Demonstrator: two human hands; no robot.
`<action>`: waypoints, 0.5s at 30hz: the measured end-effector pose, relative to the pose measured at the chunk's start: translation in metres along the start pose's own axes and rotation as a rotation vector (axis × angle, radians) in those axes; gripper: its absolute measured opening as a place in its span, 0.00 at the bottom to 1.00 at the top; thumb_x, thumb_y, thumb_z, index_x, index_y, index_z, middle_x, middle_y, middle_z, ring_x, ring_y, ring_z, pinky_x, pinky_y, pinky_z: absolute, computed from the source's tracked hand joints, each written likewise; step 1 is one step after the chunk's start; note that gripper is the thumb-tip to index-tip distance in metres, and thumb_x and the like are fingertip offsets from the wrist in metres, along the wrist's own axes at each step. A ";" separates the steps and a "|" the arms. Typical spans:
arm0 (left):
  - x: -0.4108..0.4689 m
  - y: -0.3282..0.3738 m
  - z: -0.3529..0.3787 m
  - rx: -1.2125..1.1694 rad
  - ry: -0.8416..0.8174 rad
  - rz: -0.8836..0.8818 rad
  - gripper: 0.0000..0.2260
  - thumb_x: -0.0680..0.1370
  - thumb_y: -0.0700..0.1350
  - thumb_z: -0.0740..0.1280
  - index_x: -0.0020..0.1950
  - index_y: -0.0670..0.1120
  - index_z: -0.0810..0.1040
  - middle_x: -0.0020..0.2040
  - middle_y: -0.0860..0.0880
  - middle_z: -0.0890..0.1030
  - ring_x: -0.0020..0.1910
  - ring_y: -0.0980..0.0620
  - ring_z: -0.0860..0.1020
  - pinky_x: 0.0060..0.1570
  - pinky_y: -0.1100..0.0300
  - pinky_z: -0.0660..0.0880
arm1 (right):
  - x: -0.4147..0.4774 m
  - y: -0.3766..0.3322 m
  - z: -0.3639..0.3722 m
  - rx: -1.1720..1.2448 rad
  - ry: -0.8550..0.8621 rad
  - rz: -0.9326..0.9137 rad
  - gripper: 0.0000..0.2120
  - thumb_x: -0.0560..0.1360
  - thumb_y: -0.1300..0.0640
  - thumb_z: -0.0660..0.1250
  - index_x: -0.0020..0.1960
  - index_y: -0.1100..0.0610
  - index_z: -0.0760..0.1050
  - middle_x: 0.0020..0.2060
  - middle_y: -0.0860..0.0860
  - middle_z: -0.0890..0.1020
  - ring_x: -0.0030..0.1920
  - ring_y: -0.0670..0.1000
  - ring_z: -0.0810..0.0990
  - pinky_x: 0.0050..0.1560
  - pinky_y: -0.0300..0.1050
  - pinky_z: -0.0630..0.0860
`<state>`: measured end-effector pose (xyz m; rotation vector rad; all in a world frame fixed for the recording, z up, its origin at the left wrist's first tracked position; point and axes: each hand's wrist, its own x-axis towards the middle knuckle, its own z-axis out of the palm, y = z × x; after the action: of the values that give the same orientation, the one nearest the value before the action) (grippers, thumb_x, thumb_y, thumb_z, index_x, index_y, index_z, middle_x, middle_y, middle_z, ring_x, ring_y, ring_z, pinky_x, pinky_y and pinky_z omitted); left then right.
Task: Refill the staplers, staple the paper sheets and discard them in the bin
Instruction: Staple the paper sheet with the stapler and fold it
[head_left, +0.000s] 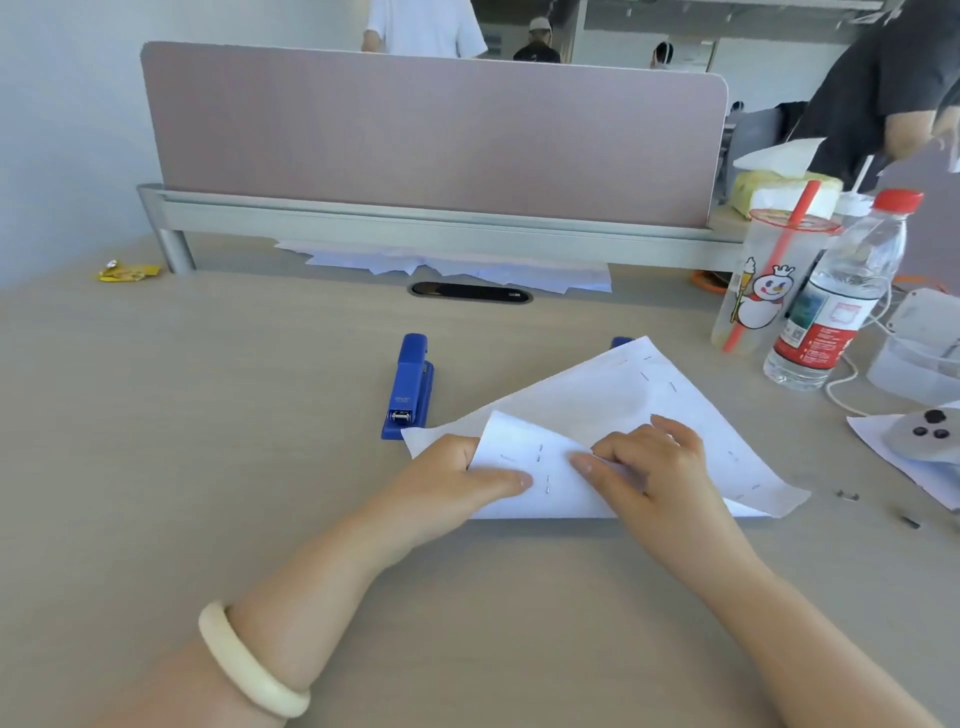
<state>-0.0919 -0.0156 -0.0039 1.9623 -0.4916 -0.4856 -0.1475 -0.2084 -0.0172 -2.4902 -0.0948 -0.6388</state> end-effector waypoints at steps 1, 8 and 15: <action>0.000 0.000 0.000 -0.019 -0.017 -0.003 0.09 0.69 0.54 0.67 0.40 0.49 0.80 0.36 0.55 0.73 0.38 0.56 0.70 0.44 0.60 0.65 | -0.001 -0.002 -0.002 0.045 -0.010 0.012 0.16 0.70 0.40 0.56 0.31 0.48 0.68 0.24 0.47 0.71 0.36 0.44 0.70 0.54 0.35 0.62; -0.010 0.015 -0.006 -0.132 -0.072 0.078 0.05 0.65 0.51 0.66 0.35 0.58 0.82 0.35 0.64 0.81 0.38 0.67 0.77 0.42 0.72 0.72 | -0.007 -0.017 -0.016 0.362 -0.043 0.098 0.17 0.75 0.53 0.65 0.29 0.58 0.69 0.27 0.51 0.70 0.30 0.45 0.64 0.30 0.33 0.61; -0.015 0.017 -0.009 -0.153 -0.114 0.146 0.08 0.67 0.49 0.67 0.36 0.62 0.83 0.37 0.66 0.83 0.40 0.70 0.79 0.41 0.80 0.72 | -0.009 -0.023 -0.020 0.378 0.001 0.049 0.16 0.71 0.49 0.63 0.31 0.59 0.72 0.32 0.55 0.75 0.35 0.54 0.70 0.34 0.36 0.63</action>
<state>-0.1015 -0.0080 0.0169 1.7449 -0.6456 -0.5281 -0.1689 -0.1991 0.0050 -2.1212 -0.1397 -0.5453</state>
